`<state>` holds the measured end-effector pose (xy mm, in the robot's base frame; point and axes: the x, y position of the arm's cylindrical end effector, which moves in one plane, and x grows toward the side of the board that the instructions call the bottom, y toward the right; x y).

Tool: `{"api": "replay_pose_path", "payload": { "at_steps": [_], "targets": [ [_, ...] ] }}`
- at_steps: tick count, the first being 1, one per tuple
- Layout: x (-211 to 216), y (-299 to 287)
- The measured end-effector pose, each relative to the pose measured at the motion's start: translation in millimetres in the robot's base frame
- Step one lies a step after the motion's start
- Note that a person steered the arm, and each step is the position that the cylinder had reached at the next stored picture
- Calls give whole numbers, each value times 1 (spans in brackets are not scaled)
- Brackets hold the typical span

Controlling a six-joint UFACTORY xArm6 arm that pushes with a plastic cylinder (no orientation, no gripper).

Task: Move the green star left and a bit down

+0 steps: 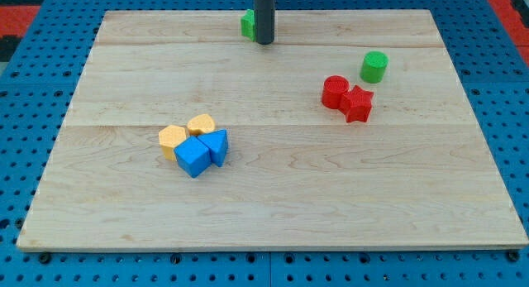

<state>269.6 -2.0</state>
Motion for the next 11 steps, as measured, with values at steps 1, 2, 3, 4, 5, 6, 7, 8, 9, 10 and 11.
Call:
{"api": "replay_pose_path", "payload": {
  "at_steps": [1, 2, 3, 4, 5, 6, 7, 8, 9, 10, 11],
  "targets": [
    [-4, -16],
    [-8, 26],
    [-31, 36],
    [-55, 21],
    [-56, -13],
    [-52, -24],
    [-49, -47],
    [-38, -86],
    [-34, -145],
    [-33, -174],
    [-34, -178]
  ]
}}
